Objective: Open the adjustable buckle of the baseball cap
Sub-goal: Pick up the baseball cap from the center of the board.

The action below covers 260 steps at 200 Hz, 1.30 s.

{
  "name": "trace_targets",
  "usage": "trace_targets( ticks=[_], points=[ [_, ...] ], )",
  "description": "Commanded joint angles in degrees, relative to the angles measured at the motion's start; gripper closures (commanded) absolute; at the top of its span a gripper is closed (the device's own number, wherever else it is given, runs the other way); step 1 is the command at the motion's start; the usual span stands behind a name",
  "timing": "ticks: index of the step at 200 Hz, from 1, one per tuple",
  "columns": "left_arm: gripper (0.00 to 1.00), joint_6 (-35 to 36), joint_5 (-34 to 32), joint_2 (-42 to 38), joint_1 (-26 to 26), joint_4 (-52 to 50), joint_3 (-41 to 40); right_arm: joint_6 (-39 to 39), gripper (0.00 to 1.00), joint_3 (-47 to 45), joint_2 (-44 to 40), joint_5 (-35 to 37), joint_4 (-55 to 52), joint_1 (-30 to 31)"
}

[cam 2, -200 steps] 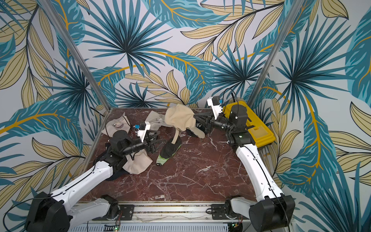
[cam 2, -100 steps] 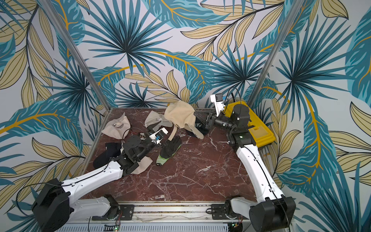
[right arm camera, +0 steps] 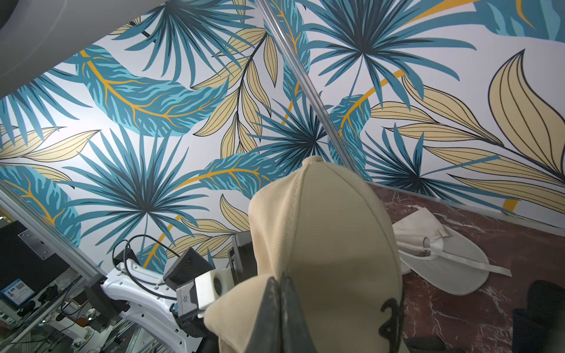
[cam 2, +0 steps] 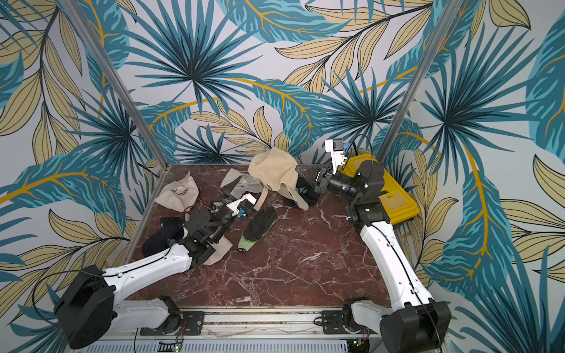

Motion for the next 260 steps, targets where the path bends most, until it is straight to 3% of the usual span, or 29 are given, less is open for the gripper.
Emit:
trace_targets(
  ticks=[1,35,56,98,122,157,206,241,260],
  points=[
    [0.11,2.14,-1.17,1.73,-0.23,7.04,1.39,5.02,1.00,-1.59,-1.69,-1.60,6.42,-0.14],
    [0.09,4.78,-1.59,5.16,-0.27,16.64,3.49,8.46,1.00,-2.61,-1.94,-1.65,9.04,-0.06],
    [0.10,6.00,2.02,7.89,-0.27,25.53,3.04,8.83,1.00,-3.68,-2.71,-1.22,9.34,0.00],
    [0.20,4.89,2.83,10.17,-0.23,26.55,4.78,9.30,1.00,-4.77,-4.60,-0.85,9.81,0.02],
    [0.32,4.09,4.84,9.58,-0.24,26.59,4.82,7.22,1.00,-4.27,-5.18,-0.14,6.54,-0.04],
    [0.57,0.14,5.18,5.96,-0.25,26.50,3.14,7.88,1.00,-4.07,-3.90,0.75,6.07,-0.03],
    [0.76,-1.79,8.26,1.13,-0.23,26.22,0.04,6.02,1.00,-5.33,-0.92,0.19,5.14,0.02],
    [0.99,-2.67,9.97,-0.82,-0.26,20.04,-1.60,-2.47,1.00,-6.07,-1.05,1.23,-3.12,0.19],
    [1.00,-4.72,9.63,-1.29,-0.23,16.32,-2.22,-6.86,1.00,-6.65,-1.22,1.87,-7.36,0.44]
  ],
)
